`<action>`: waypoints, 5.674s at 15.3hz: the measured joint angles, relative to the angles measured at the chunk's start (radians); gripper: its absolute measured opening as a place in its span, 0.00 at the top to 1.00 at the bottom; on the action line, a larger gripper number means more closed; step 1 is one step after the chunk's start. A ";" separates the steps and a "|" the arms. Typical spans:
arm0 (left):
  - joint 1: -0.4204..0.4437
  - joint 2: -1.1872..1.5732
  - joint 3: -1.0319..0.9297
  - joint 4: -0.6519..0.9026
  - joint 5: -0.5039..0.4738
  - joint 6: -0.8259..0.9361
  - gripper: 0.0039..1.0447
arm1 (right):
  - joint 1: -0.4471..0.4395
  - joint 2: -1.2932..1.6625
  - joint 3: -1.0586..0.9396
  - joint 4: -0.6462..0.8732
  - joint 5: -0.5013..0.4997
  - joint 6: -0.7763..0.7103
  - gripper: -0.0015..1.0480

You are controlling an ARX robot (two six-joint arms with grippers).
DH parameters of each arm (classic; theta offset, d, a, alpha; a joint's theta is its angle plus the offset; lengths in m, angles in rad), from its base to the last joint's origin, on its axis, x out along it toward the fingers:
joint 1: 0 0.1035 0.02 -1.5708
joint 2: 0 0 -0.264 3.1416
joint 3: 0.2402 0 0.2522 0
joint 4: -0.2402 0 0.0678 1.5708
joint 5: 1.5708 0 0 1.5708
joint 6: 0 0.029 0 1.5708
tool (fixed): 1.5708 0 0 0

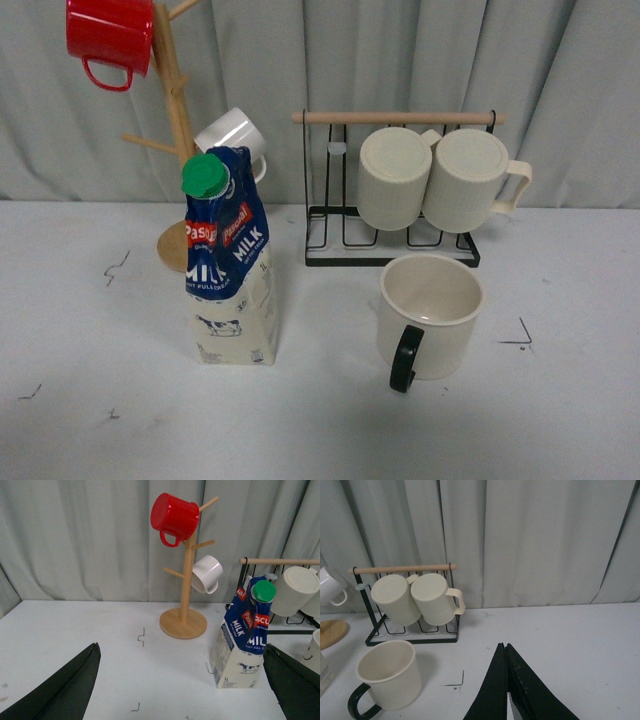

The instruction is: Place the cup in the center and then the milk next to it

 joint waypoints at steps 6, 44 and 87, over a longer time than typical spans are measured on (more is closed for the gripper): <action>0.000 0.000 0.000 0.000 0.000 0.000 0.06 | 0.000 -0.200 0.000 -0.192 0.000 0.000 0.98; -0.427 1.767 0.652 0.679 -0.312 -0.059 0.06 | 0.000 -0.499 0.000 -0.501 -0.003 -0.001 0.06; -0.277 1.163 0.109 1.041 -0.282 -0.004 0.72 | 0.000 -0.499 0.000 -0.501 -0.003 -0.001 0.06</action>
